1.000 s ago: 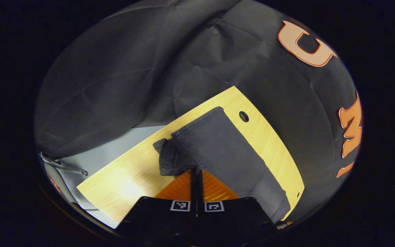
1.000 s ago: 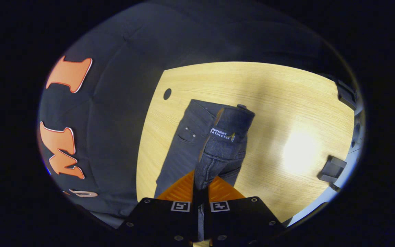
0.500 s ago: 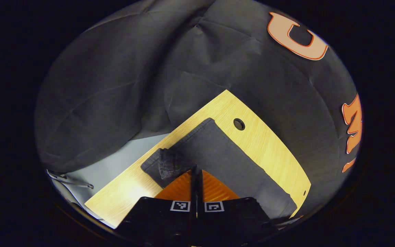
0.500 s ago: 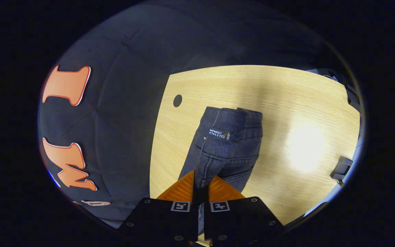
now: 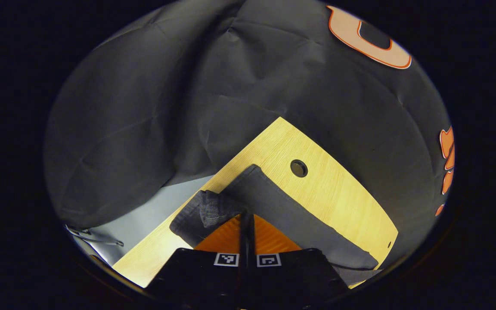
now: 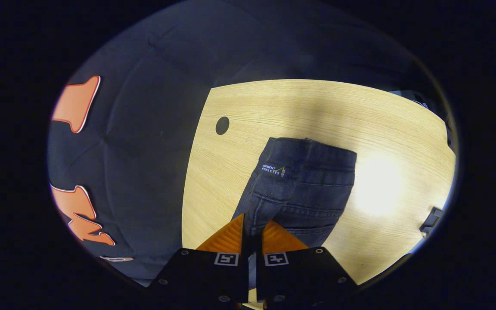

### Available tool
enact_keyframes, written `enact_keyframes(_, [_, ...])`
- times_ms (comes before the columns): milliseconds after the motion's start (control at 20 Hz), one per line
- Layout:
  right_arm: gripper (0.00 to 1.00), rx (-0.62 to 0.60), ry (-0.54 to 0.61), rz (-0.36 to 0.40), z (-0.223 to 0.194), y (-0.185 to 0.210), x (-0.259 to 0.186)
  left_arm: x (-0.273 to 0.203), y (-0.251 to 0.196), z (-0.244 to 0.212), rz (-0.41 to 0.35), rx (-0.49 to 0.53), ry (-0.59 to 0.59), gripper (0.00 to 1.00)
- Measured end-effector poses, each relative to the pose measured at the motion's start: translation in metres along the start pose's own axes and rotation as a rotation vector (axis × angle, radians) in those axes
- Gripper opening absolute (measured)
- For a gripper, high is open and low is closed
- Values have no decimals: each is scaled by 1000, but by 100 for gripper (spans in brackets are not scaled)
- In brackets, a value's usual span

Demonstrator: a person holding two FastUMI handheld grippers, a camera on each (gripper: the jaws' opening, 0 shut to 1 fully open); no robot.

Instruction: Grasp the waist and the cuffs of the jeans and fold them to make the two legs overlap; first hold the waist and fold one-third of the jeans toward the cuffs, then hold the cuffs and fold the remaining one-third in the same direction to finish folding.

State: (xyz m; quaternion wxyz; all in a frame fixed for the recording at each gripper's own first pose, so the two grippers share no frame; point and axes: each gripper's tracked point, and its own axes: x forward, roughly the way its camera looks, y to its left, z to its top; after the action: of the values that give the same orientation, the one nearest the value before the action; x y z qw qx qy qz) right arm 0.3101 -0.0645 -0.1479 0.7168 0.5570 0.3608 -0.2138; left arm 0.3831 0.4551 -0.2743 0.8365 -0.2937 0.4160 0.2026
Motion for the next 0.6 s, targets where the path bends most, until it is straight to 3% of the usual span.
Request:
enact_keyframes(400, [7, 80, 47, -24, 1, 5, 30, 24, -10, -2, 37, 33, 14, 1])
enact_keyframes(500, [8, 95, 57, 9, 1, 13, 35, 19, -16, 5, 18, 57, -9, 7])
enact_keyframes(550, [13, 98, 53, 50, 5, 22, 25, 18, -20, 15, 4, 67, -44, 12])
enact_keyframes(600, [29, 98, 28, 88, 12, 31, 25, 17, -27, 22, -17, 78, -76, 10])
